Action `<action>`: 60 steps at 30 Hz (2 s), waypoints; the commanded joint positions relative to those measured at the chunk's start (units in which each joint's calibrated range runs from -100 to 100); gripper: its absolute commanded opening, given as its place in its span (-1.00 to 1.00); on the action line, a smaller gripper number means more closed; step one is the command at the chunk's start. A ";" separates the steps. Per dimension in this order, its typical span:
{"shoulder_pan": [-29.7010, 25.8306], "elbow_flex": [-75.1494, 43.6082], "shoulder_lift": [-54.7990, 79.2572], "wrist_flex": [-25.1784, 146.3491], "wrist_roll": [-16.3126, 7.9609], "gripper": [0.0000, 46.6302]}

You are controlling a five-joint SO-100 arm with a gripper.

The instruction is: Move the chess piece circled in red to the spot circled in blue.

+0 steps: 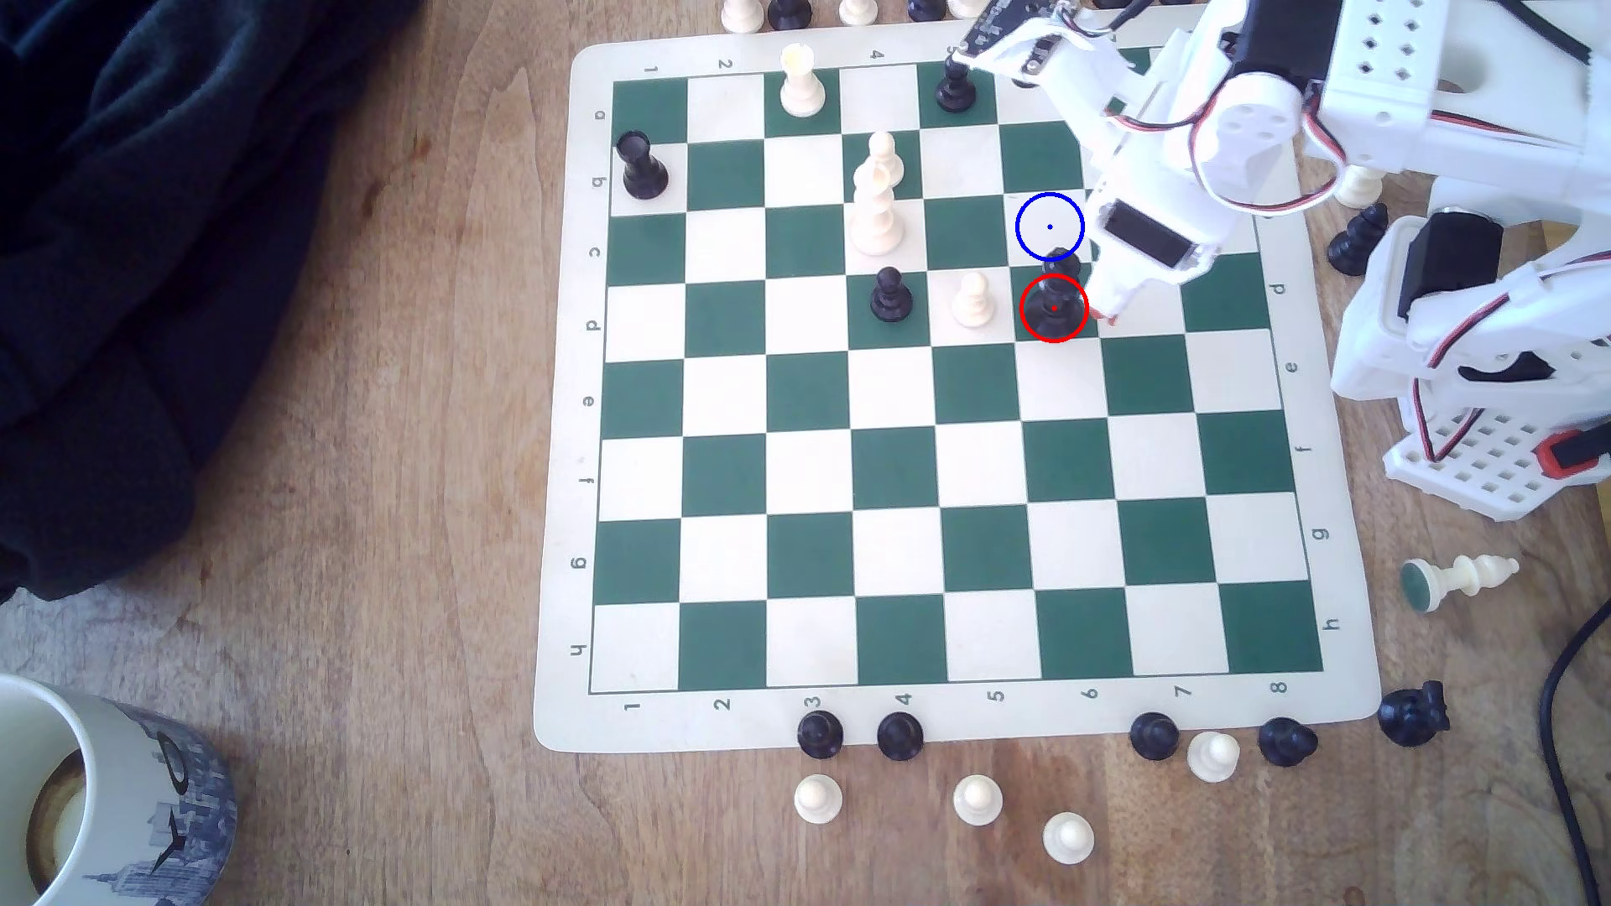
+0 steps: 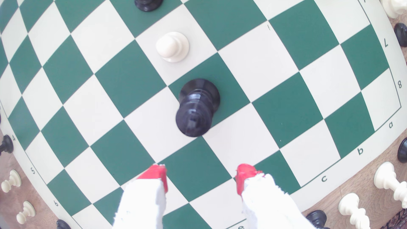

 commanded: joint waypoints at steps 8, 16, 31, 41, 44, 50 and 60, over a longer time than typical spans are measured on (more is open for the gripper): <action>-1.39 -0.98 4.36 -3.63 0.00 -0.23; -2.18 0.11 5.98 -8.22 -0.15 -0.23; -2.25 0.74 6.57 -12.15 0.24 -0.27; -1.63 1.19 6.91 -13.54 0.29 -0.36; -1.63 1.74 6.91 -13.71 0.34 -0.42; -1.16 2.37 6.06 -14.61 0.34 -0.48; -1.32 2.10 5.38 -14.93 0.34 -0.64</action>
